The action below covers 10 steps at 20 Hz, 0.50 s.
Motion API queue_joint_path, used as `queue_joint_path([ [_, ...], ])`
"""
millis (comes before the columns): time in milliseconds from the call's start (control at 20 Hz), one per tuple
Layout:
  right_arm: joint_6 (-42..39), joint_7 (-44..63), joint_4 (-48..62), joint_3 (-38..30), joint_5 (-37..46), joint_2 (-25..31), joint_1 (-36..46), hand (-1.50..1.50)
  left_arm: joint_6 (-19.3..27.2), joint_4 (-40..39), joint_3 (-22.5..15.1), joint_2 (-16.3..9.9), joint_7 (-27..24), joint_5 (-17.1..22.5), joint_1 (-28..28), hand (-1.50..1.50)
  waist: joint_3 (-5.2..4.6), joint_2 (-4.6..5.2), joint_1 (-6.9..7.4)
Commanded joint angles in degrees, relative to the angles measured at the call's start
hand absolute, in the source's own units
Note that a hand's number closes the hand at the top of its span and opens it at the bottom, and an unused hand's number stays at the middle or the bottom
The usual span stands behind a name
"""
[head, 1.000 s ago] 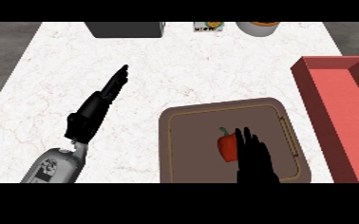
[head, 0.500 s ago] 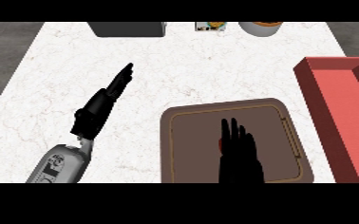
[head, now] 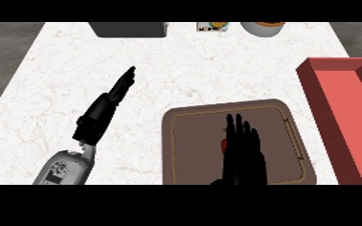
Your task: Pick the bell pepper from the tray and place it in the cardboard box
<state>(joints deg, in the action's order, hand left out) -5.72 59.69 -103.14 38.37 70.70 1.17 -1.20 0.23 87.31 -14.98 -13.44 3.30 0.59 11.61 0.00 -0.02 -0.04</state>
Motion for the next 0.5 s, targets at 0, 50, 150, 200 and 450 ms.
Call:
queue_joint_path([
  [0,2.1,0.5,6.1,-2.9,0.3,-1.1,2.5,-1.5,-1.9,-0.5,1.9,0.9,-0.2,-0.1,0.0,0.0,0.0,0.03,0.07],
  [50,0.2,6.0,0.4,3.9,2.6,-1.1,-1.9,-1.5,-1.0,2.7,1.5,1.1,3.9,-0.8,1.1,0.0,0.0,-0.06,-0.03],
  [150,1.0,1.6,5.7,-1.2,-0.2,-1.1,1.3,-1.5,-2.3,-3.7,2.9,1.9,-1.5,-1.7,1.7,0.0,0.0,0.05,-0.05],
  [200,2.4,3.0,7.7,0.0,-1.5,-1.1,1.9,-1.5,-2.0,4.1,2.3,1.0,3.3,-1.3,-1.2,0.0,0.01,-0.01,0.23],
  [450,-3.6,0.7,5.4,-4.2,-4.0,-1.1,3.2,-1.5,-2.4,3.7,1.6,3.6,1.6,-3.5,-2.9,0.0,0.0,-0.01,0.14],
])
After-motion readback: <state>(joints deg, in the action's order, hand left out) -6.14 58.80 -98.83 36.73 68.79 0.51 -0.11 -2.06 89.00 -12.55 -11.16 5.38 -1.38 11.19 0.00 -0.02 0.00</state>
